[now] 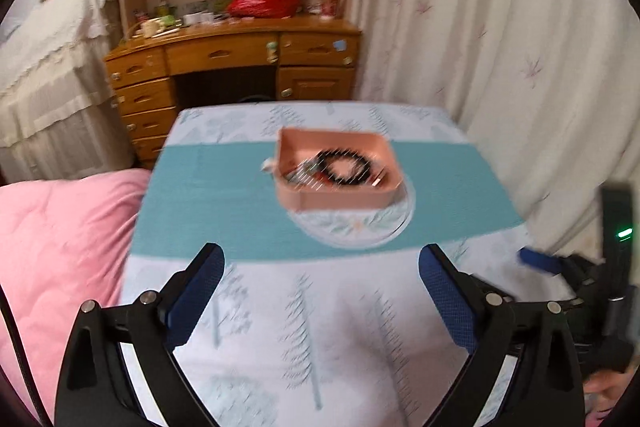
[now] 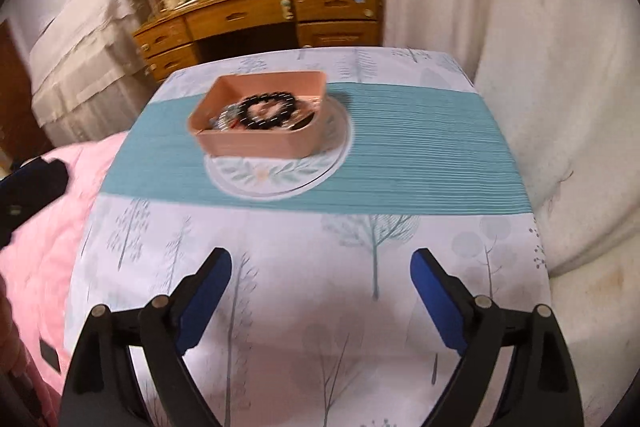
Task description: Organize jewelry
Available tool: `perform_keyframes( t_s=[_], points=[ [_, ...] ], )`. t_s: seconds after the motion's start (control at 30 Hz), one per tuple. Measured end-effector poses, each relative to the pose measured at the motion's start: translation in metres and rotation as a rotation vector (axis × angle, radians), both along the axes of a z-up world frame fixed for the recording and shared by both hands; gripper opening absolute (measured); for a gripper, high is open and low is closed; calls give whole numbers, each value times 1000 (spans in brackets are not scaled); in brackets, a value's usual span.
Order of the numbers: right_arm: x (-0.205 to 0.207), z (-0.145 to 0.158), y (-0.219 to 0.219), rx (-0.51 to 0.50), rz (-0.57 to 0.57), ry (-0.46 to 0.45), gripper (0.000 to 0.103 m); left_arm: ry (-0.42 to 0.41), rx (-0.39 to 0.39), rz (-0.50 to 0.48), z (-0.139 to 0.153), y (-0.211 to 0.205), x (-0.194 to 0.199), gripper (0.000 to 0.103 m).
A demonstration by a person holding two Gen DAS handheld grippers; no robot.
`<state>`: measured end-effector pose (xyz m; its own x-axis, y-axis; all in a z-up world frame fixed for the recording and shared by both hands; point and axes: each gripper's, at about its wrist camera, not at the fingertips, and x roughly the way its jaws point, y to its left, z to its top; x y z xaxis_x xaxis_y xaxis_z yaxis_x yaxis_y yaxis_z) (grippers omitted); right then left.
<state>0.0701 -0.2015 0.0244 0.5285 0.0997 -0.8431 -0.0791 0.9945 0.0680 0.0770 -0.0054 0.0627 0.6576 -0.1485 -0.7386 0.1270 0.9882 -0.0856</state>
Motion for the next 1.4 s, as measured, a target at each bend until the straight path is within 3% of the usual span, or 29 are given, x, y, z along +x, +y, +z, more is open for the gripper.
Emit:
perform_keyframes(
  t_s=[0.23, 0.33, 0.6, 0.67, 0.83, 1.4],
  points=[
    [-36, 20, 6, 96, 49, -59, 92, 157, -24, 75, -28, 15, -35, 98],
    [-45, 29, 5, 108, 41, -79, 94, 149, 30, 100, -30, 15, -46, 102],
    [-65, 40, 12, 88, 42, -121, 98, 112, 91, 130, -19, 10, -57, 102],
    [-68, 42, 14, 93, 50, -131, 103, 109, 88, 118, -17, 8, -58, 102],
    [-70, 42, 18, 48, 33, -133, 103, 111, 66, 95, -17, 4, -58, 102],
    [-66, 36, 11, 37, -16, -107, 103, 112, 71, 68, -18, 0, -54, 102]
  ],
)
